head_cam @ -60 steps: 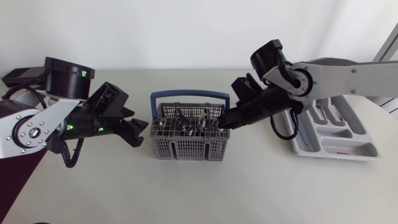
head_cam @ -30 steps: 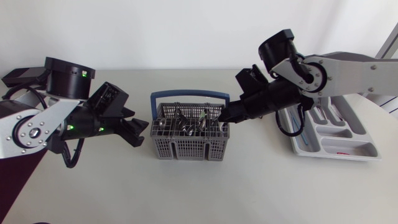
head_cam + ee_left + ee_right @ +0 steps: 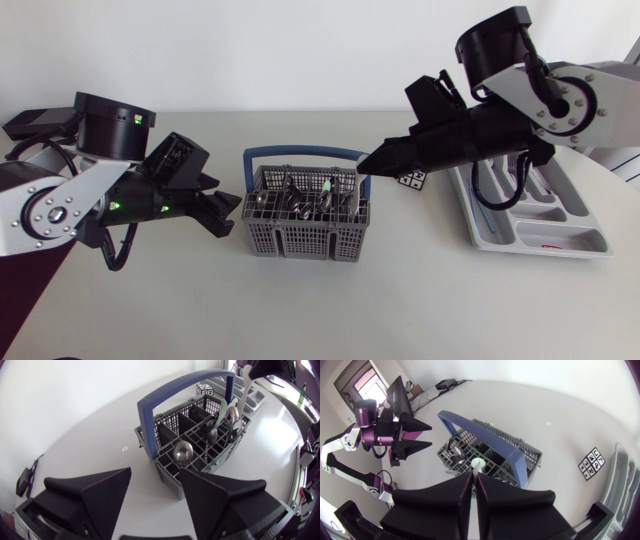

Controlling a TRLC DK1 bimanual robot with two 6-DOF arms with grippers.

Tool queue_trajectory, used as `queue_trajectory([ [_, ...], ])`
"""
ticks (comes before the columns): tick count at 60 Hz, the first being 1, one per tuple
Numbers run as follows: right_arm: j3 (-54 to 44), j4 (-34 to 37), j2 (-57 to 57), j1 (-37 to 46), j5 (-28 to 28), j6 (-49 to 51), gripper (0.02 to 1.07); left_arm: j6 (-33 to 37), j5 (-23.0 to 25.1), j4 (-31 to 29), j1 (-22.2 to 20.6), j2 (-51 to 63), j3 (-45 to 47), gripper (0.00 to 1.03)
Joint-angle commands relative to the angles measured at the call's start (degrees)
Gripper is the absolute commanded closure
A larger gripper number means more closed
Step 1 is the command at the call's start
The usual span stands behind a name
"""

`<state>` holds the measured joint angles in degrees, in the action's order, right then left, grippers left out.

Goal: Transfer all utensils from the basket to the drawer tray.

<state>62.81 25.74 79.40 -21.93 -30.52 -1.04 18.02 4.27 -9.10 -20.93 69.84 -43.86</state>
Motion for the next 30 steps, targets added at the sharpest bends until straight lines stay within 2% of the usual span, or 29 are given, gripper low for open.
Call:
queue_trajectory([
  [1,1.09,1.6,-1.26,0.66,-1.73,0.42,0.98,-0.71,0.47,0.4,-0.43,0.64,0.88,0.35],
  [13,1.79,5.38,-3.63,2.69,-7.36,8.86,0.98,-0.71,0.47,0.4,-0.43,0.82,0.7,0.35],
  [23,3.82,10.74,-8.56,3.56,-7.71,12.64,0.98,-0.71,0.39,0.4,-0.43,0.82,0.53,0.35],
  [30,4.25,15.04,-11.46,7.78,-7.71,15.01,0.98,-0.71,0.39,0.31,-0.43,0.82,0.44,0.35],
])
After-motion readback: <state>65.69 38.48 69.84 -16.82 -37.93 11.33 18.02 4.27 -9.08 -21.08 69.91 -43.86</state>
